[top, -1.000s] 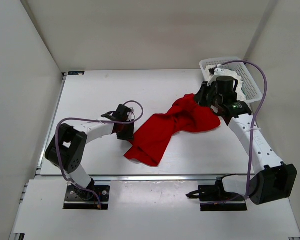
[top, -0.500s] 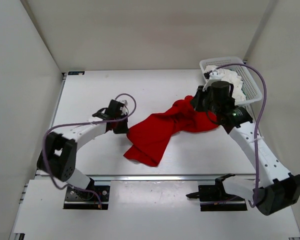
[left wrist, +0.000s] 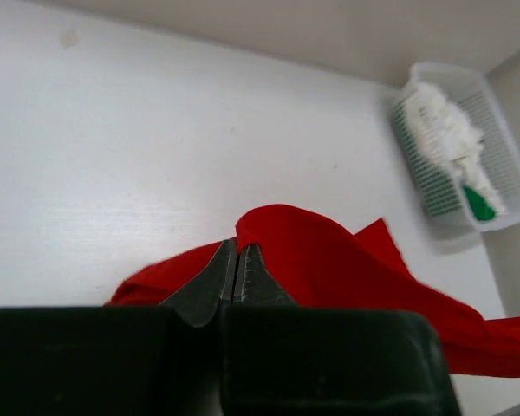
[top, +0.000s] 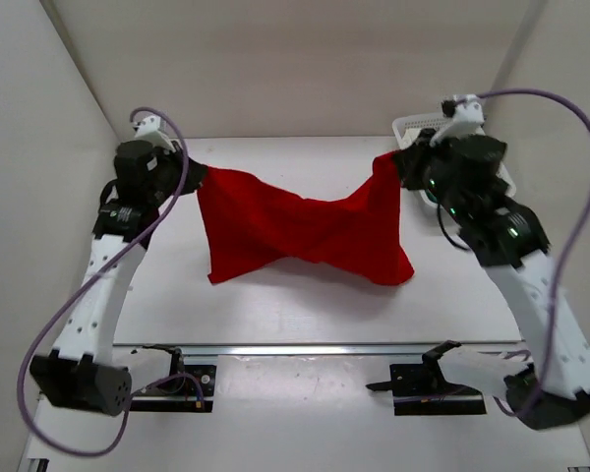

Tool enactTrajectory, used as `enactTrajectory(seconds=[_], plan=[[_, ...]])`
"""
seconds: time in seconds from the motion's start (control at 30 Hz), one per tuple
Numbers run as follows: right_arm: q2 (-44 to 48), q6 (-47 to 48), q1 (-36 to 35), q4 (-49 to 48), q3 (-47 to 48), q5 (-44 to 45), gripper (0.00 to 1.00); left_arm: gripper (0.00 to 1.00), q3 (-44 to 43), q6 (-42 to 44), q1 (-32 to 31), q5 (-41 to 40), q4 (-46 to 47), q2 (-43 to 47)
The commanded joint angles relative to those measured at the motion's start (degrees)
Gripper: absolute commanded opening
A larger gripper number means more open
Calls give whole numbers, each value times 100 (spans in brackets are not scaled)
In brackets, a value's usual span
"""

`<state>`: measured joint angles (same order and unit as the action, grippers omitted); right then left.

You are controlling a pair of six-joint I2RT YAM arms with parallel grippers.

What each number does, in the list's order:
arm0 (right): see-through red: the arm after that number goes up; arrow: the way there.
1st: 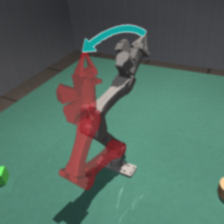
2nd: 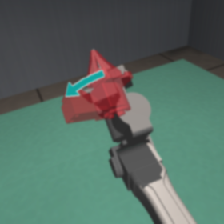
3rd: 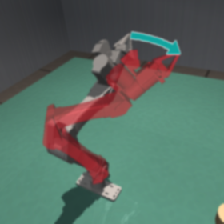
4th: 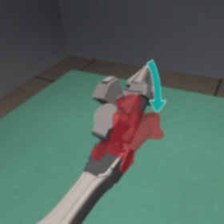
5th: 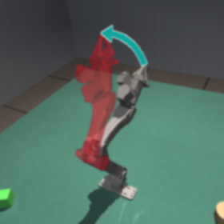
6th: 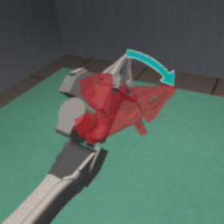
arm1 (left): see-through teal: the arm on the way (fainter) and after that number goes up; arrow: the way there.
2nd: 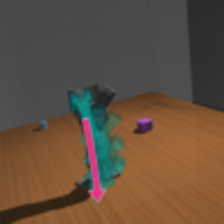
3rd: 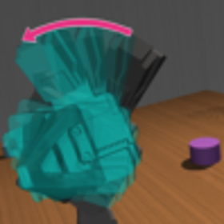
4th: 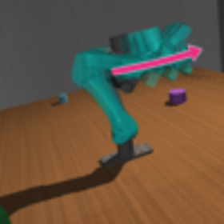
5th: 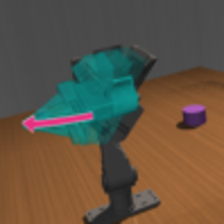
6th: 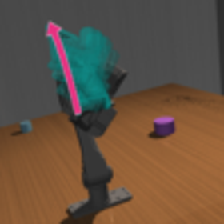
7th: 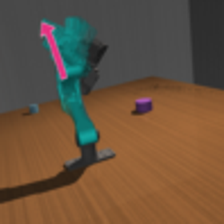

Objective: Fold and stack the t-shirts
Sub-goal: Flatten out the tshirt

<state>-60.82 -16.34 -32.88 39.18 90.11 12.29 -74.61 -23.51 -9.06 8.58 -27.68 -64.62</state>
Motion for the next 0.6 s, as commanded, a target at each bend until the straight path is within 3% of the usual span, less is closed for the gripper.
enactTrajectory(seconds=[0.0,0.13,0.27,0.33,0.37,0.43,0.57], plan=[[-1368,253,1044,-682,-335,-1367,0,0,490,-84,62,4,60,-945],[-2889,543,1565,-526,837,-1756,0,0,18,-224,80,-304,237,-2182],[-4628,614,1820,45,3070,-1837,1,0,-2063,-294,203,-208,-359,-3529],[-5437,510,1943,291,4972,-1967,0,0,-3457,-426,264,-164,-536,-4021],[-5510,370,2039,214,5304,-2055,0,0,-3821,-514,299,-137,-658,-4136],[-5057,-51,2312,-540,5036,-2511,0,0,-5031,-707,387,12,-713,-4470],[-4580,-344,2497,-1623,5270,-2644,0,1,-5582,-1410,720,389,-143,-4411]])
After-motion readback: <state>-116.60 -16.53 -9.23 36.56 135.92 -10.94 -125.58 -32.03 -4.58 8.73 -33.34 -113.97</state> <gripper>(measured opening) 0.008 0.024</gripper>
